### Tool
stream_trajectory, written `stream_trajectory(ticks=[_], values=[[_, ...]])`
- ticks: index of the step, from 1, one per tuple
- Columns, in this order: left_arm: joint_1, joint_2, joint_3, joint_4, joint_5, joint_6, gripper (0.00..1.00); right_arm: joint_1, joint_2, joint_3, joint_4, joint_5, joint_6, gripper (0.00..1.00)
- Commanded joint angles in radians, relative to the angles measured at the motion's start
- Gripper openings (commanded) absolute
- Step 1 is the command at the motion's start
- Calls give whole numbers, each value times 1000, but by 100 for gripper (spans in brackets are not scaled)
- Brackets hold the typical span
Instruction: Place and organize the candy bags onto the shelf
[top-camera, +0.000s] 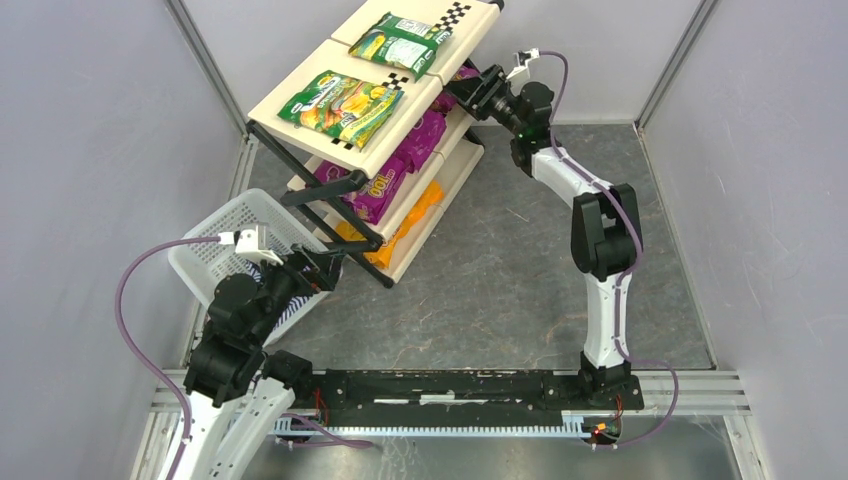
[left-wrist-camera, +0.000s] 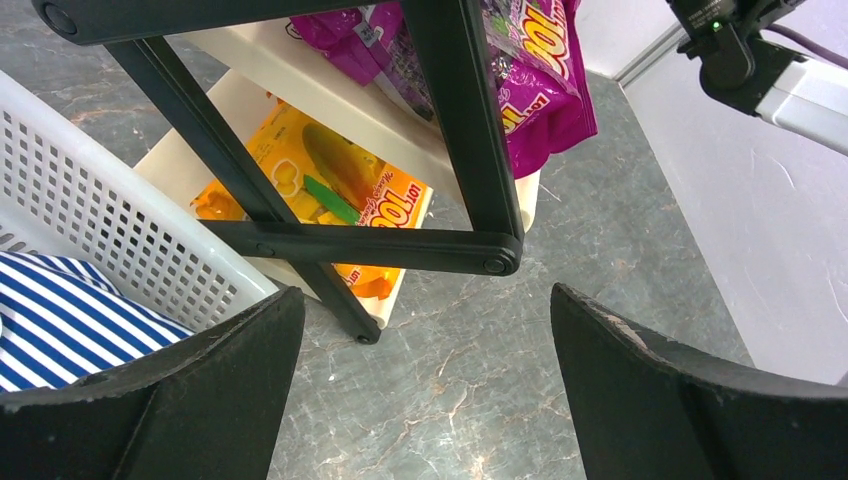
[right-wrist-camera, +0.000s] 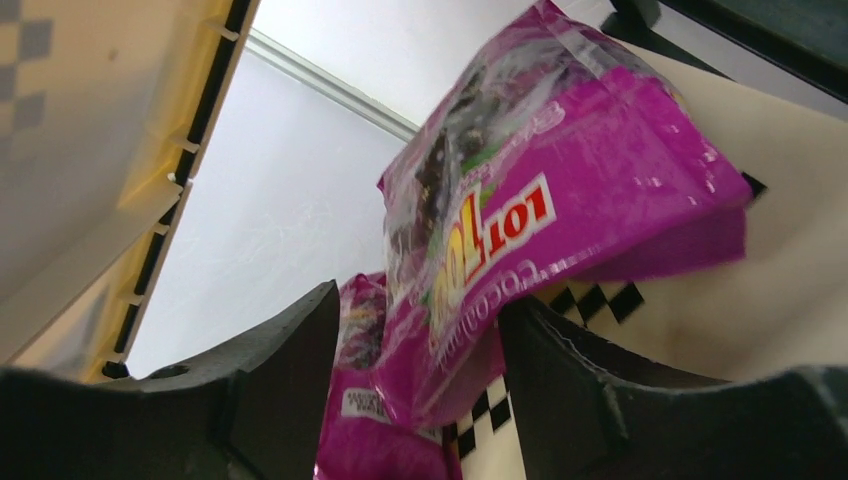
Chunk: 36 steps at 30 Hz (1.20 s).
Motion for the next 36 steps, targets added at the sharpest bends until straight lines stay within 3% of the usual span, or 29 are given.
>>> stream_trajectory(ticks=[1, 11, 14, 19, 23, 26, 31, 36], values=[[5, -20, 18, 5, -23, -29, 98, -26, -129, -87, -7, 3, -47, 67], [5, -37, 19, 4, -35, -31, 99, -130, -464, -525, -37, -36, -186, 79], [5, -41, 22, 0, -47, -39, 100, -135, -597, -631, -197, -16, -346, 79], [5, -13, 99, -52, -43, -42, 100, -119, -793, -688, -555, 23, -671, 89], [6, 19, 255, -85, -73, 11, 100, -119, -966, -703, -796, 125, -898, 98], [5, 54, 392, -75, -121, 67, 100, -118, -1078, -676, -913, 213, -987, 98], [6, 131, 588, -26, -126, 168, 100, -119, -1255, -611, -932, 210, -1049, 98], [-2, 191, 720, 6, -132, 231, 100, -118, -1449, -590, -835, 319, -1066, 98]])
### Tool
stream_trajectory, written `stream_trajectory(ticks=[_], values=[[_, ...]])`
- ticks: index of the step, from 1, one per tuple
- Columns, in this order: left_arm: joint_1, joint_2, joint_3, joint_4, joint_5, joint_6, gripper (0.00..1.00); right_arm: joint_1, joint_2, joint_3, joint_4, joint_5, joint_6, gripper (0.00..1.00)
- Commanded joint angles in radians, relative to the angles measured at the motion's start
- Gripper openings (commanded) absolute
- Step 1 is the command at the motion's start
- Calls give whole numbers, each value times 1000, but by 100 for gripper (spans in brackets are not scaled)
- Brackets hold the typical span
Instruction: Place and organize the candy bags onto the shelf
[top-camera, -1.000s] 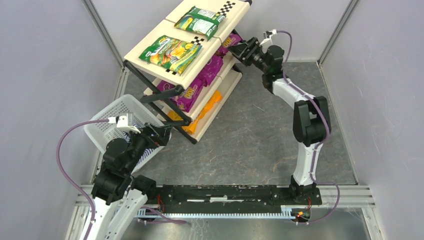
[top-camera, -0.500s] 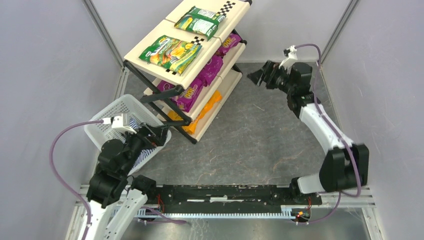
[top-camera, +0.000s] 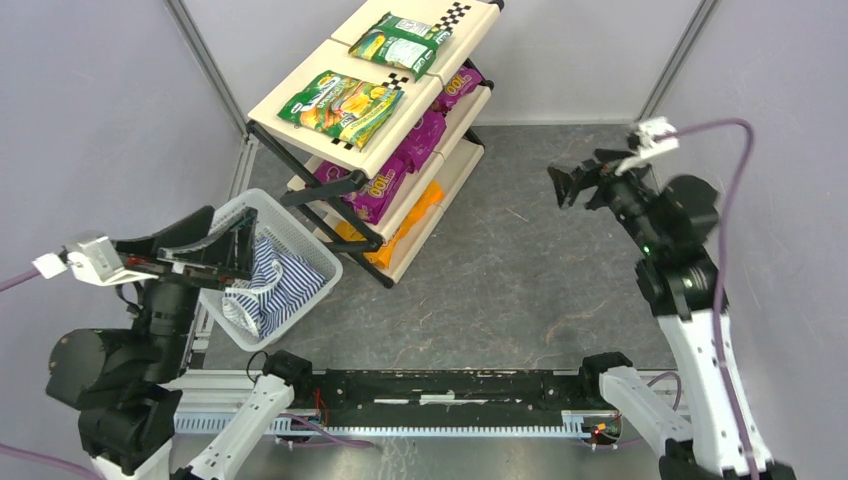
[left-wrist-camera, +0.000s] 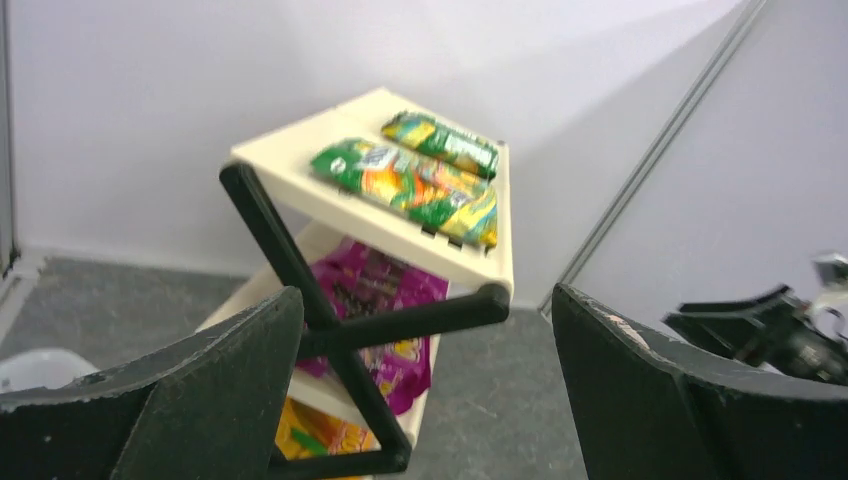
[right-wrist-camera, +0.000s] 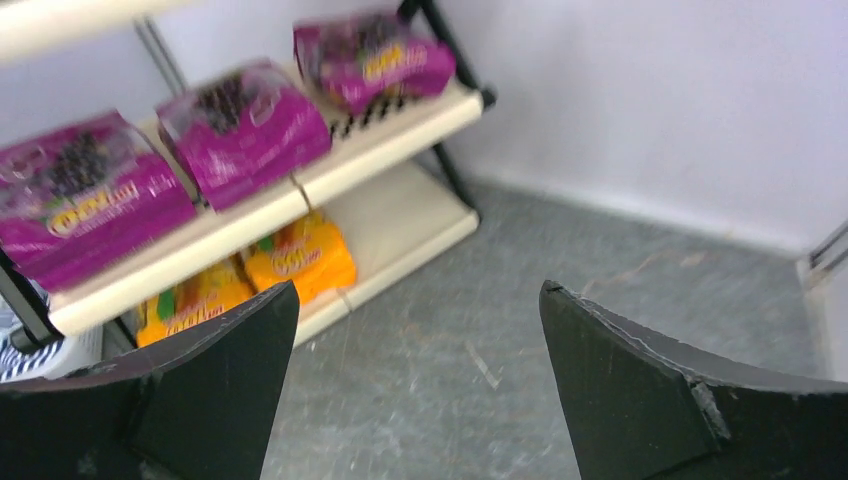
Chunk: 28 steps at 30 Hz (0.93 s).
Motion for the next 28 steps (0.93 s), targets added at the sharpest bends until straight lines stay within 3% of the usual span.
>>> stream_trajectory(ticks=[1, 8, 28], values=[[-8, 75, 98, 52, -23, 117, 100, -2, -173, 42, 118, 118, -58, 98], [-41, 124, 218, 55, 3, 145, 100, -1, -350, -36, 282, 216, -23, 98], [-44, 116, 156, 132, -41, 149, 100, 2, -285, -62, 244, 234, -42, 98]])
